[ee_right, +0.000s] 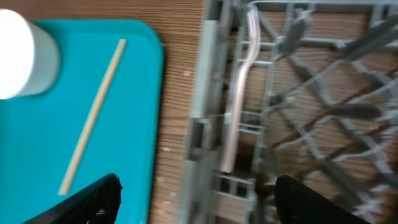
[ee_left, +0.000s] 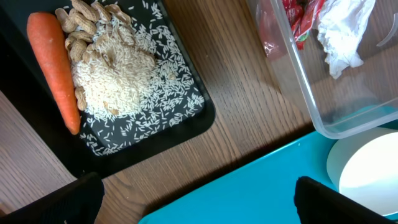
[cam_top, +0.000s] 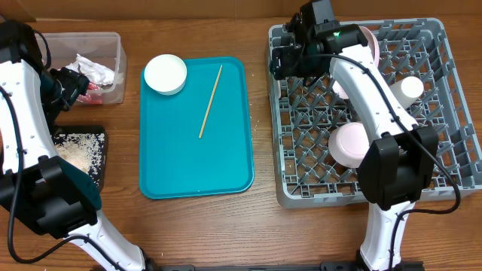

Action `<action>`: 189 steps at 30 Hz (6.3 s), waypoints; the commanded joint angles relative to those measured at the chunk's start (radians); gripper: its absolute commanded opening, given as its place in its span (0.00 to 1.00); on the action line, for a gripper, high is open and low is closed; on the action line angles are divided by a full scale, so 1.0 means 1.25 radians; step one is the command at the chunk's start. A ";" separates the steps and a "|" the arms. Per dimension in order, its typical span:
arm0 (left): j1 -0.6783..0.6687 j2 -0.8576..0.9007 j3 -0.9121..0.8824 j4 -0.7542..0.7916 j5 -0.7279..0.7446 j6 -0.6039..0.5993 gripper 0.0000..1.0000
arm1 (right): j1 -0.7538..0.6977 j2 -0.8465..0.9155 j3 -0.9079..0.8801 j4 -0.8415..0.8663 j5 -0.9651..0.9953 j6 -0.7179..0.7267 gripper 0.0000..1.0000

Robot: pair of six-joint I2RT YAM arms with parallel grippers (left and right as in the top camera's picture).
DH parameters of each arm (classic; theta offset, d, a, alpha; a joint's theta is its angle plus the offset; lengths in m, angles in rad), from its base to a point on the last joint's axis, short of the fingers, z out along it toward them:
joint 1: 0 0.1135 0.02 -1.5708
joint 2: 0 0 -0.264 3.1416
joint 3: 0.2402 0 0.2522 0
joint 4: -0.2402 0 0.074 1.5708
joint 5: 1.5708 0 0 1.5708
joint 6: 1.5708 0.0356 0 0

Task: Sort waste into correct bins and load items into the dishwasher rack
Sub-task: 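Return the right gripper to the wooden chopstick on the teal tray, then grip the chopstick with the right gripper and lift it, then carry the chopstick right and stand it upright in the rack, then swing the right gripper back over the teal tray near the white bowl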

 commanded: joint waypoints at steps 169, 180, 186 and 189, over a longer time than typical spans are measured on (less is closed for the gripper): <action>-0.005 0.003 -0.001 0.000 -0.009 -0.008 1.00 | 0.218 -0.031 0.093 0.086 -0.208 0.092 1.00; -0.005 0.003 -0.001 0.000 -0.009 -0.008 1.00 | 0.265 -0.031 0.093 0.086 -0.032 0.092 1.00; -0.005 0.003 -0.001 0.000 -0.009 -0.008 1.00 | 0.259 -0.031 0.093 0.084 0.146 0.092 1.00; -0.005 0.003 -0.001 0.000 -0.009 -0.008 1.00 | 0.259 -0.031 0.093 0.084 0.146 0.092 1.00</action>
